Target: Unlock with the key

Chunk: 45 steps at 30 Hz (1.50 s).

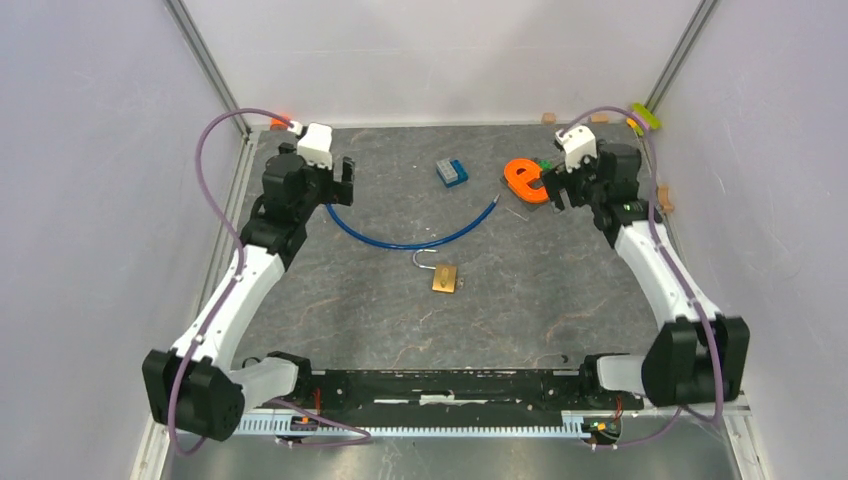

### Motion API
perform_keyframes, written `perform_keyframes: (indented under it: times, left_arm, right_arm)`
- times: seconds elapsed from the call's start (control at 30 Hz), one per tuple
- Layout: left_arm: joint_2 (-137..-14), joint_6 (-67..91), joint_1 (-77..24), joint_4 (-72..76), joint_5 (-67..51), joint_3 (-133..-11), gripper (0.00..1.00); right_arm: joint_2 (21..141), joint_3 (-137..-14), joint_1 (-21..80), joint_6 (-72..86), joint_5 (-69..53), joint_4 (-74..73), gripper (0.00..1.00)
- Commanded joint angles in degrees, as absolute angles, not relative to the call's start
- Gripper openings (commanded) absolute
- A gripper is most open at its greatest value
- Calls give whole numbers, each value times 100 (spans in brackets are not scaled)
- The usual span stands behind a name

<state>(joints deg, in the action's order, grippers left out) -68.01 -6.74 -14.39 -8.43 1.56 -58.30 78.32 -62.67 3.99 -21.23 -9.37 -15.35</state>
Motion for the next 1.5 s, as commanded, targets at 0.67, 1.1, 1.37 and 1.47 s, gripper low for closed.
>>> perform_keyframes:
  times: [0.67,1.1,1.37,1.47]
  left_arm:
    - [-4647,417,-1169,-581,809,-4616,100]
    - [-4358,238,-1169,140,845,-3642,100]
    - [-3832,222,-1169,182,426,-3388,100]
    - [-3670,147,-1169,185,412,-3389,100]
  right_arm:
    - [5434,-4174,232,-1294,-778,-270,98]
    - [4202,-3037,231,-1318,-117,-192,98]
    - [3480,-2665,233,-1396,-176,-44,98]
    - [3445,-2646,235,-1424,-193,-45,98]
